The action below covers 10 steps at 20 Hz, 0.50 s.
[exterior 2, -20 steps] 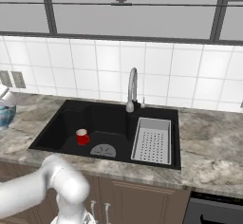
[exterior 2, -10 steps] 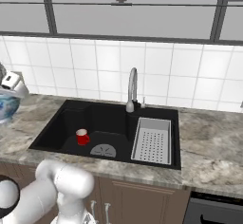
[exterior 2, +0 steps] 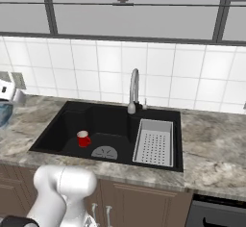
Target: Pick the mug and place it in the sink. Pick the bowl and place it in the open cabinet and then close the cabinet.
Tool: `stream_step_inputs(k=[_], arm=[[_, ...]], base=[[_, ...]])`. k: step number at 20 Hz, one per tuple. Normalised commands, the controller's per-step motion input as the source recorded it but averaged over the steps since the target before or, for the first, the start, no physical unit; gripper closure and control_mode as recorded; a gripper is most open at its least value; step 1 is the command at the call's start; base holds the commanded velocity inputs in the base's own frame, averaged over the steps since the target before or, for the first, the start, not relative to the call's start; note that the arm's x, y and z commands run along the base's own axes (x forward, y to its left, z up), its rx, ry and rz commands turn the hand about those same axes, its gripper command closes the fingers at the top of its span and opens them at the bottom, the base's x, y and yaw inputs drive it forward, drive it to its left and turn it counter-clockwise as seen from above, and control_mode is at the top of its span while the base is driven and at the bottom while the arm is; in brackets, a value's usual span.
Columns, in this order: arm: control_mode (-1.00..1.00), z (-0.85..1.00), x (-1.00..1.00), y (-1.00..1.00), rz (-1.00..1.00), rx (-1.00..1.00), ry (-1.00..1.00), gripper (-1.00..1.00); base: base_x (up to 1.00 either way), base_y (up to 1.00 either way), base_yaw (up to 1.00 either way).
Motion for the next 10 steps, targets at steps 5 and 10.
stream_step_inputs(k=[5, 10], arm=[[-1.0, 0.17, -0.27, -0.32, -0.09, 0.02, -0.14, 1.0], [-1.0, 0.33, -0.22, -0.35, -0.33, 0.21, -0.02, 1.0]], base=[[0.0, 0.0, 0.0], [0.0, 0.0, 0.0]])
